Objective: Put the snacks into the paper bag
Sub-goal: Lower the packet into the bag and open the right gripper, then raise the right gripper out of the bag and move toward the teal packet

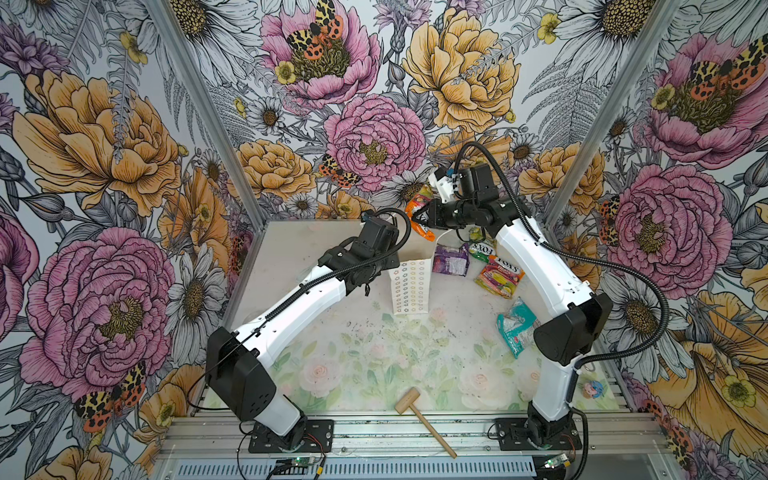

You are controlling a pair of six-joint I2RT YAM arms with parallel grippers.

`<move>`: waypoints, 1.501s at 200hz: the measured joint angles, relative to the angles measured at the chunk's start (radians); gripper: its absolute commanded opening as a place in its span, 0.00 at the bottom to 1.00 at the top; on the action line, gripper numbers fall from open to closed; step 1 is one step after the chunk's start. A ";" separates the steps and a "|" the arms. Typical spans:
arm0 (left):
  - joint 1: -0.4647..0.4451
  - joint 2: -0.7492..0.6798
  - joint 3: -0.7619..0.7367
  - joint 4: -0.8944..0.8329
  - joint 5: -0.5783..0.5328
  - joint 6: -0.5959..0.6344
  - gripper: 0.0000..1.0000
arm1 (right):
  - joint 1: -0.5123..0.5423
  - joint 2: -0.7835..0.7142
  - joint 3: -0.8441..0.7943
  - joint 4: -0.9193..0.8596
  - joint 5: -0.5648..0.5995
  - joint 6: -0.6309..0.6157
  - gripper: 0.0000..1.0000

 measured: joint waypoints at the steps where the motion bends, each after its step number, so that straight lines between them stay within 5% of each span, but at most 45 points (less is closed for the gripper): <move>1: 0.000 0.000 0.000 0.000 0.000 0.000 0.00 | 0.000 0.000 0.000 0.000 0.000 0.000 0.00; 142: 0.000 0.000 0.000 0.000 0.000 0.000 0.00 | 0.016 -0.001 -0.062 0.019 -0.017 -0.037 0.06; 168: 0.000 0.002 0.000 0.003 0.000 0.000 0.00 | 0.023 -0.001 -0.067 0.001 0.005 -0.046 0.12; 224: 0.000 0.002 0.000 0.003 0.000 0.000 0.00 | 0.027 -0.006 -0.067 -0.014 0.051 -0.076 0.43; 300: 0.000 0.017 0.004 0.014 0.001 0.000 0.00 | 0.027 -0.056 -0.067 -0.014 0.063 -0.083 0.48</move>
